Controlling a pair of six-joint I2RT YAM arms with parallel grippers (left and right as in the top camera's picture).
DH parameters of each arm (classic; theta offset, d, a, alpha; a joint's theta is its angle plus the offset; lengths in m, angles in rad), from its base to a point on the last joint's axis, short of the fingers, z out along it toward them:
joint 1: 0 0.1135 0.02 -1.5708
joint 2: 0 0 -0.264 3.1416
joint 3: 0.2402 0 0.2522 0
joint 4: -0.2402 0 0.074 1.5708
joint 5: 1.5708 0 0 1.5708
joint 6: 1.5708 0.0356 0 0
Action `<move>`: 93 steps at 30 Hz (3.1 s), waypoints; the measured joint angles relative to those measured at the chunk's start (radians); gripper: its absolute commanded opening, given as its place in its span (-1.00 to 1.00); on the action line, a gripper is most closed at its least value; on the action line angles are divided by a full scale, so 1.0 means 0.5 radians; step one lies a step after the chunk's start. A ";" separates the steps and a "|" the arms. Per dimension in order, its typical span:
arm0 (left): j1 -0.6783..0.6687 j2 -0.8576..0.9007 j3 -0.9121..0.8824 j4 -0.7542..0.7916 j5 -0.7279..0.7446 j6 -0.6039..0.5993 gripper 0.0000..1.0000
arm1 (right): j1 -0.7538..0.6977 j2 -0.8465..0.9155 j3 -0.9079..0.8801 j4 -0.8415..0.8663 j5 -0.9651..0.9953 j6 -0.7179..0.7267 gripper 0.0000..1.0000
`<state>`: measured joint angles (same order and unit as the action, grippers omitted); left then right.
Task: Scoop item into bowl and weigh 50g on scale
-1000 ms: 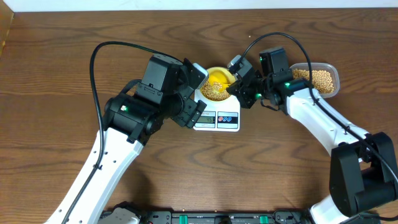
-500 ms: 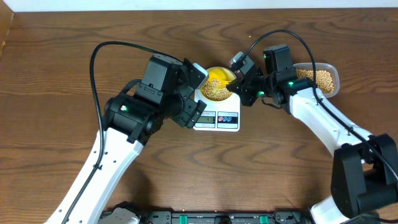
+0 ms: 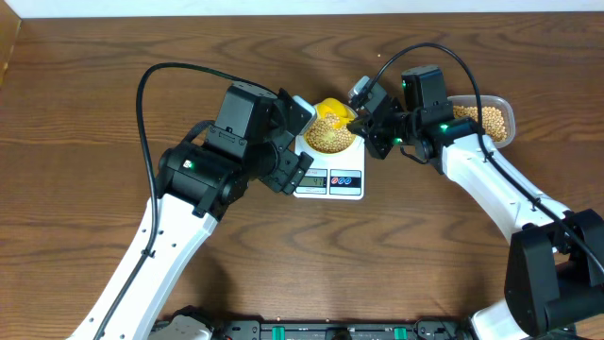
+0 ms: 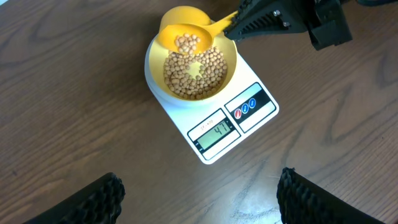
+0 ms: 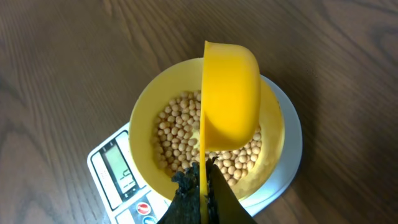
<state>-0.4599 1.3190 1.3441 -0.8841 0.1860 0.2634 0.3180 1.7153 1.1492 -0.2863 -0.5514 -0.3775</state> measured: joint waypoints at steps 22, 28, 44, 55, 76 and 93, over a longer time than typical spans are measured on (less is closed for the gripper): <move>0.000 0.000 0.000 0.000 0.000 0.000 0.62 | 0.000 0.000 0.000 0.001 0.012 -0.088 -0.98; 0.000 0.000 -0.001 0.001 0.000 0.000 0.61 | 0.000 0.000 0.000 0.001 0.012 -0.094 -0.98; 0.000 0.000 0.000 0.000 0.000 0.000 0.61 | 0.000 0.000 0.000 0.002 0.012 -0.095 -0.98; 0.000 0.000 0.000 0.000 0.000 0.000 0.61 | 0.000 0.000 0.000 0.049 0.013 -0.098 -0.98; 0.000 0.000 0.000 0.000 0.000 0.000 0.61 | 0.000 0.000 0.004 0.038 0.012 -0.101 -0.98; 0.000 0.000 0.000 0.000 0.001 0.000 0.62 | 0.001 0.000 0.004 0.038 0.012 -0.101 -0.98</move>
<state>-0.4599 1.3190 1.3441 -0.8841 0.1864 0.2634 0.3183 1.7153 1.1511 -0.2672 -0.5453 -0.4282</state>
